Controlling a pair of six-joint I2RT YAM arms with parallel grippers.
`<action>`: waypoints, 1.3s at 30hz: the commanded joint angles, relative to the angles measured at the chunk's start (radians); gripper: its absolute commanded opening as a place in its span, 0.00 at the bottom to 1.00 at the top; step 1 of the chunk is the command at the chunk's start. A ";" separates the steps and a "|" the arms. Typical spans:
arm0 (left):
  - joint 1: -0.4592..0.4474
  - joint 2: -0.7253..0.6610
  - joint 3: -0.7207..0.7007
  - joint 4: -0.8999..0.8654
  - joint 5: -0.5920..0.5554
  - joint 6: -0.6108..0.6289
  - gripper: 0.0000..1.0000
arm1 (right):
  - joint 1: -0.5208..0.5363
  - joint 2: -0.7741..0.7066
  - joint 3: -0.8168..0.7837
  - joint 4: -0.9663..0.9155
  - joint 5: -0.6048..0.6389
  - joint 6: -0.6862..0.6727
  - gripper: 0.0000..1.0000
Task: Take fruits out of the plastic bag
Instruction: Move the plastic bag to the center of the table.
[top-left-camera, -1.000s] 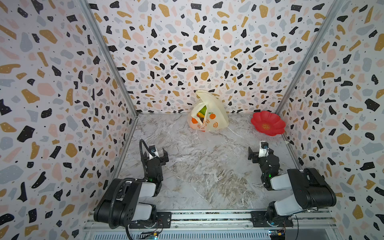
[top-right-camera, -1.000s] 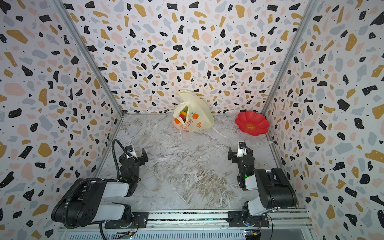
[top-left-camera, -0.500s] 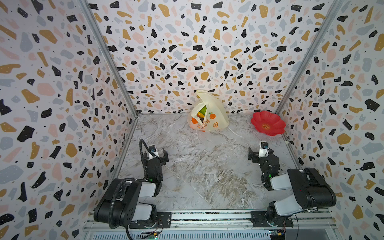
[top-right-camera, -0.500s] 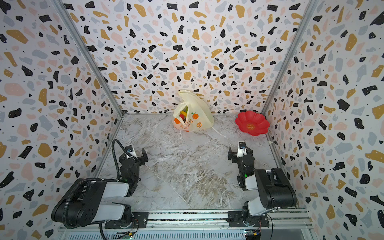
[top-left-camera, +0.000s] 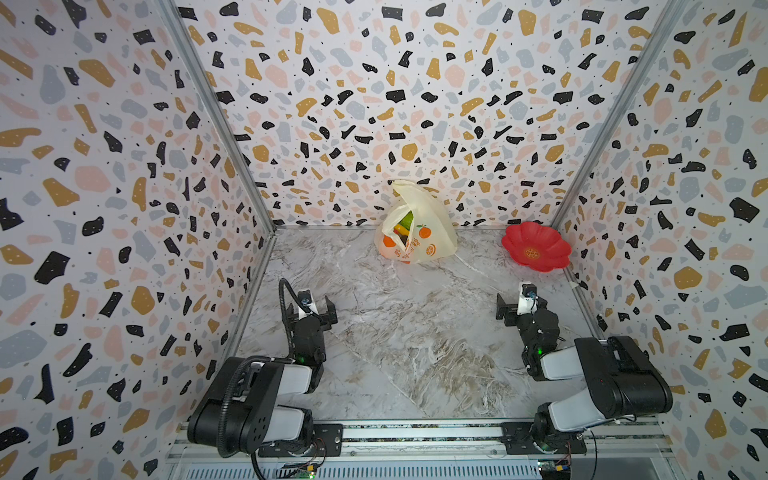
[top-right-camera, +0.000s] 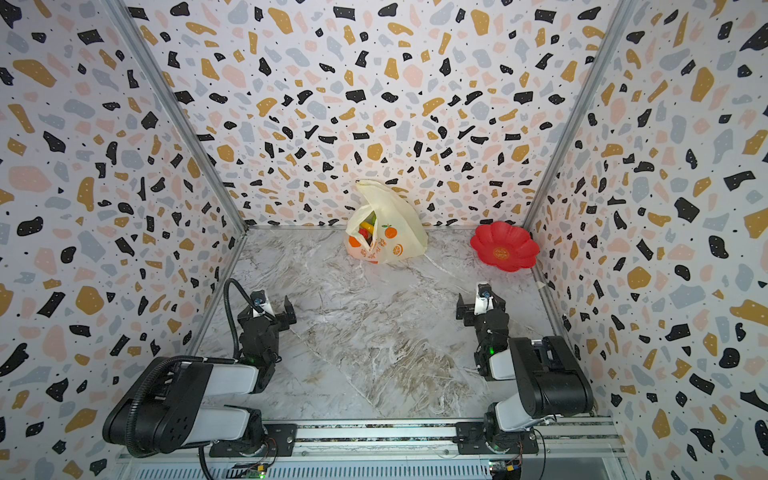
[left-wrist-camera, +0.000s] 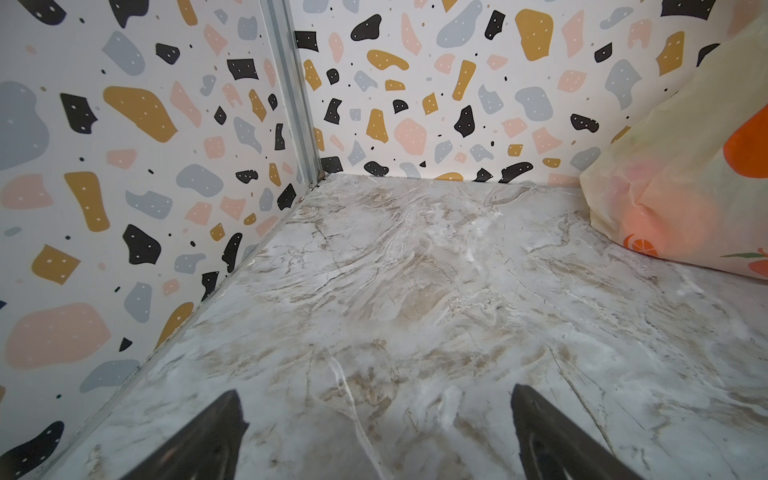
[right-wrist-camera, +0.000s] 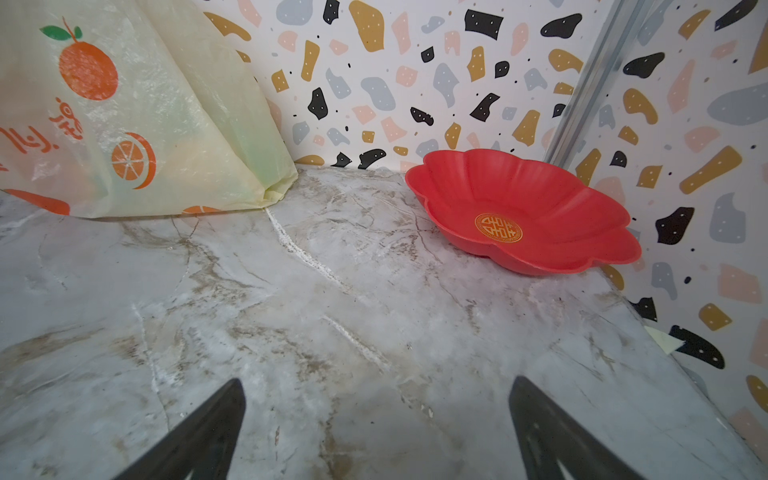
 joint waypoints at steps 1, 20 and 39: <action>0.004 -0.002 0.010 0.053 -0.014 0.013 1.00 | -0.003 -0.004 0.013 0.011 -0.008 0.007 0.99; -0.025 -0.193 0.075 -0.224 -0.006 0.048 1.00 | 0.107 -0.165 0.024 -0.120 0.061 -0.105 0.99; -0.065 -0.636 0.395 -1.028 -0.147 -0.635 1.00 | 0.207 -0.821 0.335 -1.009 0.020 0.457 0.99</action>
